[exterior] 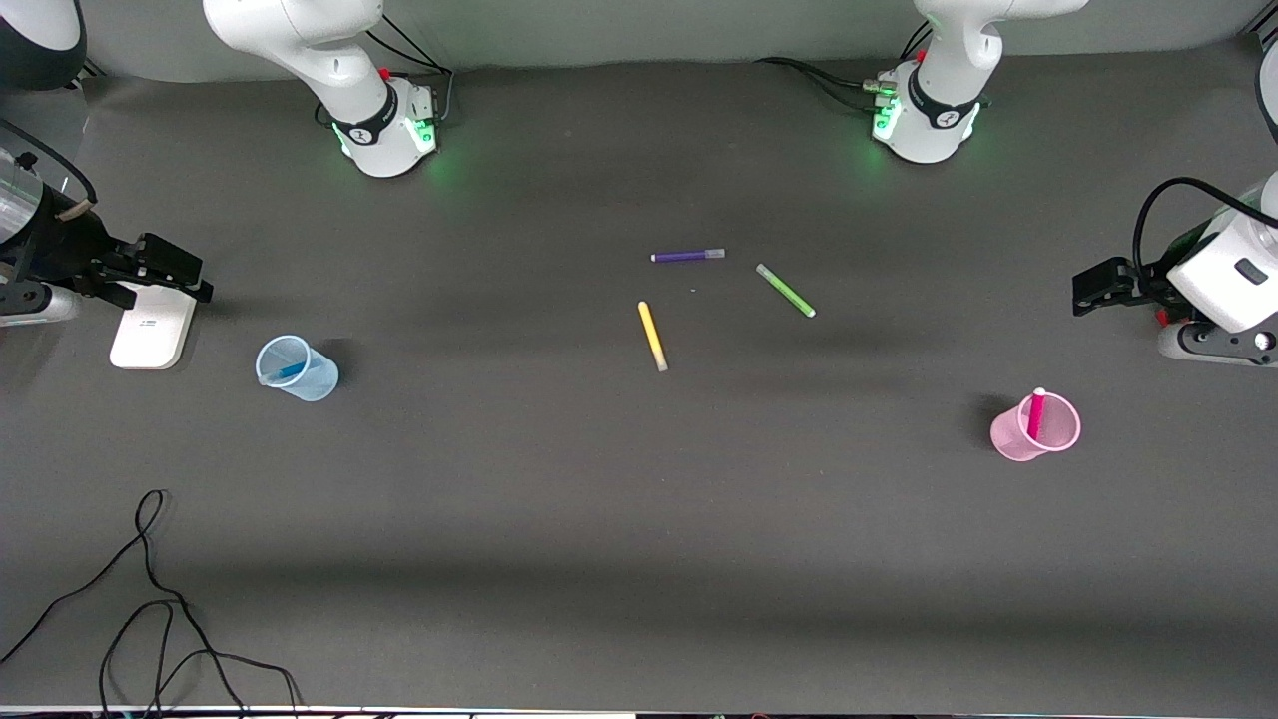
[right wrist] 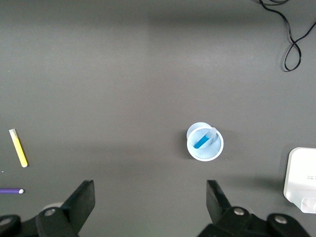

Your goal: Place pink and blue markers in matching cups

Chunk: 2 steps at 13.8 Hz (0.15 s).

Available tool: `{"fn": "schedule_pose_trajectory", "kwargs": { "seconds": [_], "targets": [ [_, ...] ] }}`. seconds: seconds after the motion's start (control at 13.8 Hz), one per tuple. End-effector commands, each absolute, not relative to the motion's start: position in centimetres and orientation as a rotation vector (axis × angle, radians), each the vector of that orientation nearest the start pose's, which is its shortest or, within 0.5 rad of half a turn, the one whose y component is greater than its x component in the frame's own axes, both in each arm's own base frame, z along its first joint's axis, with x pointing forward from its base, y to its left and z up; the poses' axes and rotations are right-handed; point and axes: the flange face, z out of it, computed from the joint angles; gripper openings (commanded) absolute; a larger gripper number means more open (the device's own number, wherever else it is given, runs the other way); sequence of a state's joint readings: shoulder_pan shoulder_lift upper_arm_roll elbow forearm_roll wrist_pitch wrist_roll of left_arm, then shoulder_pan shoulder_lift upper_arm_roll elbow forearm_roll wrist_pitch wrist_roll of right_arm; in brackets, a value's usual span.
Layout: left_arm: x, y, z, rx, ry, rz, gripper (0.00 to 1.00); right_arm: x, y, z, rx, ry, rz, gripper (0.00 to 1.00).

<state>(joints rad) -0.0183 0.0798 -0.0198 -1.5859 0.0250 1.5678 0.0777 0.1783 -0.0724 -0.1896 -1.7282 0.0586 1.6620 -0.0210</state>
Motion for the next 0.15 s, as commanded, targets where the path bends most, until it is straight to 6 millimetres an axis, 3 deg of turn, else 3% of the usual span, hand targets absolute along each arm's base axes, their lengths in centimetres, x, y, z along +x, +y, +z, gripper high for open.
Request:
{"fn": "schedule_pose_trajectory", "kwargs": {
  "seconds": [0.0,0.07],
  "targets": [
    [57.30,-2.11,57.92,-3.120,0.156,0.147,1.00,53.98,-0.27,60.23,-3.076,-0.026,0.002,1.00],
    [57.29,-2.11,58.04,-3.121,0.156,0.139,1.00,53.98,-0.22,60.23,-3.071,-0.014,0.003,1.00]
  ]
}}
